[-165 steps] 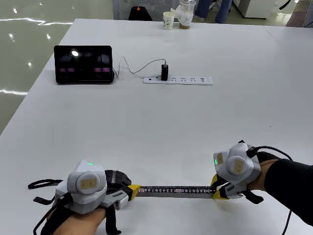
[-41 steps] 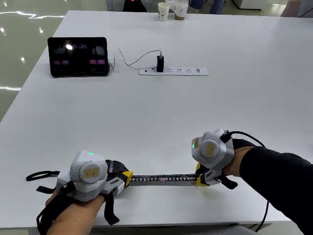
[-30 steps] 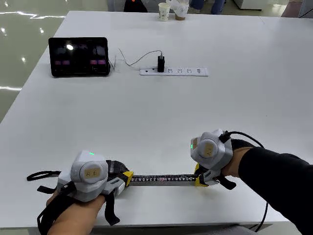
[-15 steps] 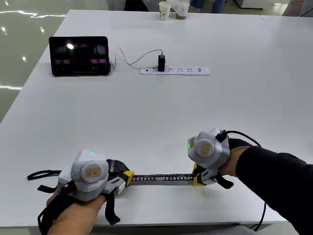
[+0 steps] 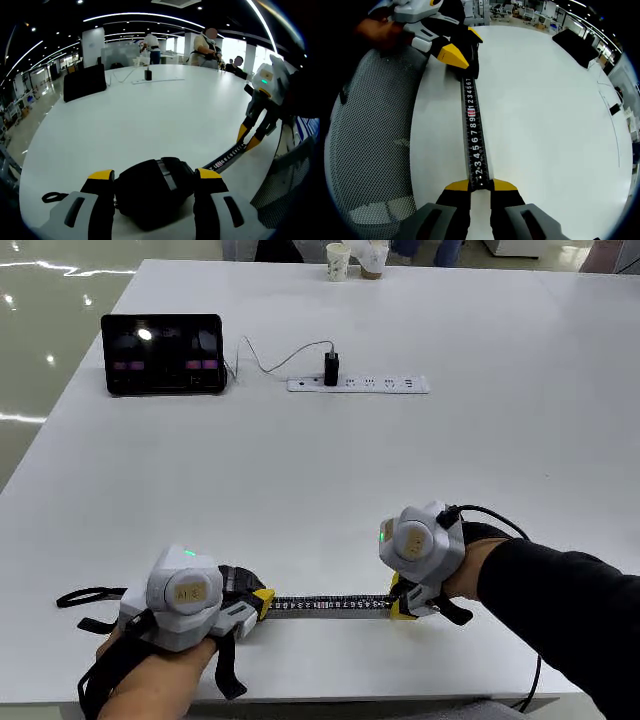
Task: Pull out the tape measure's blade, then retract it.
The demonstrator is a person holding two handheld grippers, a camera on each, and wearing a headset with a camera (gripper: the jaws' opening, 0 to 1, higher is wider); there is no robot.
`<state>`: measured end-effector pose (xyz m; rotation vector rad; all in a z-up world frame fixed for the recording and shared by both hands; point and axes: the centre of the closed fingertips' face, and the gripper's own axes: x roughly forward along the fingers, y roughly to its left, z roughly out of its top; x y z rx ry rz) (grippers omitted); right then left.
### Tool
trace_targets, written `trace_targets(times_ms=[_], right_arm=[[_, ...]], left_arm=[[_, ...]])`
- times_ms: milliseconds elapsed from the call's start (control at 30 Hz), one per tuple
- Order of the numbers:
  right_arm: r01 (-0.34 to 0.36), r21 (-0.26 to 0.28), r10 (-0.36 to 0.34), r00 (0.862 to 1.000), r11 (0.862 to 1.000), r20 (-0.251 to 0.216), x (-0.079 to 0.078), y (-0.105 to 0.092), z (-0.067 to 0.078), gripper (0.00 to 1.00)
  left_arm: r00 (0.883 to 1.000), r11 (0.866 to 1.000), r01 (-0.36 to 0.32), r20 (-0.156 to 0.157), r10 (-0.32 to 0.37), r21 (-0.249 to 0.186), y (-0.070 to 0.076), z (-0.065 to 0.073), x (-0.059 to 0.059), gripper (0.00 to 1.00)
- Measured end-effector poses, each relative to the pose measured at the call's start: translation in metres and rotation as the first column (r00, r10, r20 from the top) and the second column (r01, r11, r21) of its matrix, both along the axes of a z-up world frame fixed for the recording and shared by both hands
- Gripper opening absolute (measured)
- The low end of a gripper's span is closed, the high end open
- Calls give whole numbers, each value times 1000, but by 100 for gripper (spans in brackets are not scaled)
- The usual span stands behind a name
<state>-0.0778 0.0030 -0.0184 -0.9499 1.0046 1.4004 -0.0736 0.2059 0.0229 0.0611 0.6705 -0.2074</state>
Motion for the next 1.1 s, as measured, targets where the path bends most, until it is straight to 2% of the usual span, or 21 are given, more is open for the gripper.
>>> trace_targets(times_ms=[233,1100], right_arm=[[1,-2,-1,1000,1000,9,-1,4,-1,11],[16,-2,-16,1000,1000,-8,-2,16,0,11]], left_arm=[[1000,1000,0,0,0,0,0,0,0,59],[1000,1000,0,-1,0,1,0,0,1,59]])
